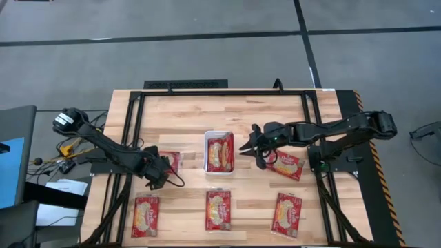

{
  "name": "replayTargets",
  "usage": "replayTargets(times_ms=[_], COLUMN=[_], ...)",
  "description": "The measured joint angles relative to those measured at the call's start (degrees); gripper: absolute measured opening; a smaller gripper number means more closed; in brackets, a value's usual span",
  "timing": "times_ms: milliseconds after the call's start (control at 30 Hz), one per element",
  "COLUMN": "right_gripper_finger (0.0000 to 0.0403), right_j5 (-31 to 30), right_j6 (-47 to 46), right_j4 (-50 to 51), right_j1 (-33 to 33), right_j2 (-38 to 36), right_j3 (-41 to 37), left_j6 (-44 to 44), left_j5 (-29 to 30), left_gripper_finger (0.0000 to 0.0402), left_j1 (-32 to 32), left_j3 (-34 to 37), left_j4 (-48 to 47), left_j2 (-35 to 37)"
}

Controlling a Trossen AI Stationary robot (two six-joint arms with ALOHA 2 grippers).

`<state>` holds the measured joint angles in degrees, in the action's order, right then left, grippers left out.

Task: Sort popcorn bags into baskets
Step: Put the red popcorn bag into the white bin

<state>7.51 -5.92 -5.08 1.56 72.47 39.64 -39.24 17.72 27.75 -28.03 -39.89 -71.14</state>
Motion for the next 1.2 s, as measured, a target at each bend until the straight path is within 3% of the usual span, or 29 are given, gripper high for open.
replayTargets(times_ms=[133, 333, 400, 500, 667, 833, 900, 1033, 1200], right_gripper_finger=[0.0111, 0.0111, 0.0111, 0.0111, 0.0111, 0.0111, 0.0111, 0.0114, 0.0134], right_j5=[0.0, 0.0, 0.0, 0.0, -1.0, -12.7, -14.1, -10.0, -7.6], right_j6=[0.0, 0.3, 0.3, -0.5, -2.9, 1.1, 3.9, 13.8, 21.9], right_j4=[-2.8, -6.4, -6.3, -6.3, -9.2, -16.9, -22.7, -29.2, -29.4], right_j1=[0.0, 0.0, 0.0, -0.4, -1.2, -4.1, -5.1, -5.7, -5.6], right_j2=[0.0, 0.0, 0.0, 0.1, 1.3, 2.1, 2.8, 5.4, 11.2], right_j3=[0.0, 0.0, 0.0, 0.0, 0.0, -0.1, 0.1, 0.7, 7.0], left_j6=[-2.2, -4.4, -3.7, -3.9, -11.4, -15.0, -13.6, -6.9, 1.5], left_j5=[1.2, 2.2, 2.7, 3.2, 8.0, 10.2, 12.0, 14.1, 14.1], left_gripper_finger=[0.0187, 0.004, 0.0016, 0.0021, 0.0016, 0.0005, 0.0005, 0.0003, 0.0002], left_j1=[0.0, -0.1, -0.1, -0.1, -0.6, -2.3, -2.3, -3.0, -4.8], left_j3=[1.4, 2.8, 2.8, 2.2, -3.3, -13.5, -17.8, -25.3, -31.9], left_j4=[-0.2, 0.4, 0.6, 0.8, -2.3, -9.0, -11.7, -12.2, -10.6], left_j2=[0.0, -0.1, -0.1, -0.2, 0.3, 0.9, 1.0, 1.1, 1.0])
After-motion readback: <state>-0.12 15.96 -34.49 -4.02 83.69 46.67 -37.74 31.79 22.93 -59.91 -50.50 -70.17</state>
